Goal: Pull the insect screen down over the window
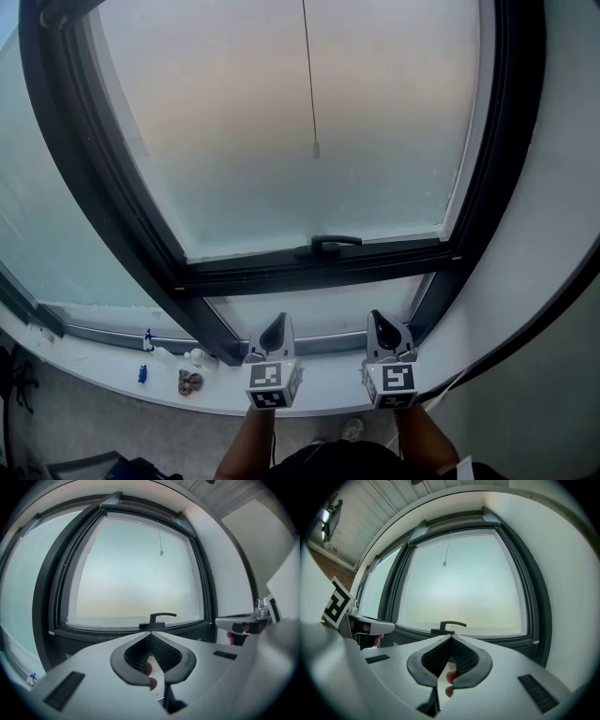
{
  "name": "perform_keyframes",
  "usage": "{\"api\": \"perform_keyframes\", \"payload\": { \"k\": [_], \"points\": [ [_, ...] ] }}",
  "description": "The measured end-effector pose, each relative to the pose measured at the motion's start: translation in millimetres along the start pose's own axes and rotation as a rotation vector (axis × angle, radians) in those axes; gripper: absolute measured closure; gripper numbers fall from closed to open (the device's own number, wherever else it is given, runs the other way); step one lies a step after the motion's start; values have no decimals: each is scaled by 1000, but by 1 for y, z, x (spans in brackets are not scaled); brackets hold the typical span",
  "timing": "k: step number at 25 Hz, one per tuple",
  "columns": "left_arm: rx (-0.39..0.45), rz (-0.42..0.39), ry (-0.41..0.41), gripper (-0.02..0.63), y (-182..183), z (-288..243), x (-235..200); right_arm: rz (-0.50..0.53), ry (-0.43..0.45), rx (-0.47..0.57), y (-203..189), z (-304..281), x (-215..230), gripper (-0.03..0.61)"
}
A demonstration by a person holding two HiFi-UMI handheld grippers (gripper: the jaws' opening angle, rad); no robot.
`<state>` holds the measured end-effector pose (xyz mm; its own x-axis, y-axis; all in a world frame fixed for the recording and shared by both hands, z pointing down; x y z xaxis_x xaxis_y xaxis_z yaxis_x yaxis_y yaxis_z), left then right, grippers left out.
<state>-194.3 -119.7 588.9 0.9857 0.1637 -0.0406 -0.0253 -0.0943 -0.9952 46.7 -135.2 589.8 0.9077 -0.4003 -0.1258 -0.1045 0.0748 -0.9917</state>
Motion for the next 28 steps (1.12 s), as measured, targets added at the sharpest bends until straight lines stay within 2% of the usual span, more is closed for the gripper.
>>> {"api": "perform_keyframes", "payload": {
  "k": [9,14,18,23,26,28],
  "points": [
    [50,-13,79,611,22,-37,7,-12,58,64,10,-42,32,575],
    [72,-85,122,611,39,-52,8,25,95,110,24,-63,43,575],
    [131,-175,134,611,57,-64,5,78,99,177,37,-78,51,575],
    [175,-212,127,611,81,-76,-5,152,90,271,65,-97,54,575],
    [190,-205,83,611,93,-83,-9,261,58,309,82,-106,50,575],
    [209,-249,75,611,100,-88,-9,338,31,331,92,-110,50,575]
  ]
}}
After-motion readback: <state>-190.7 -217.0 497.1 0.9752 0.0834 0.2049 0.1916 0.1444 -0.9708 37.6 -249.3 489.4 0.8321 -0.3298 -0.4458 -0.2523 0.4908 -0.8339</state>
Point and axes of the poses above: the fingertips, and each gripper's own axes: z backward along the fingers, x to its right, y out of its top, the point moved 10 cm from there along z, backward along the fingers, and after that the axes turned 4 degrees about z, right-handed, at the moved point
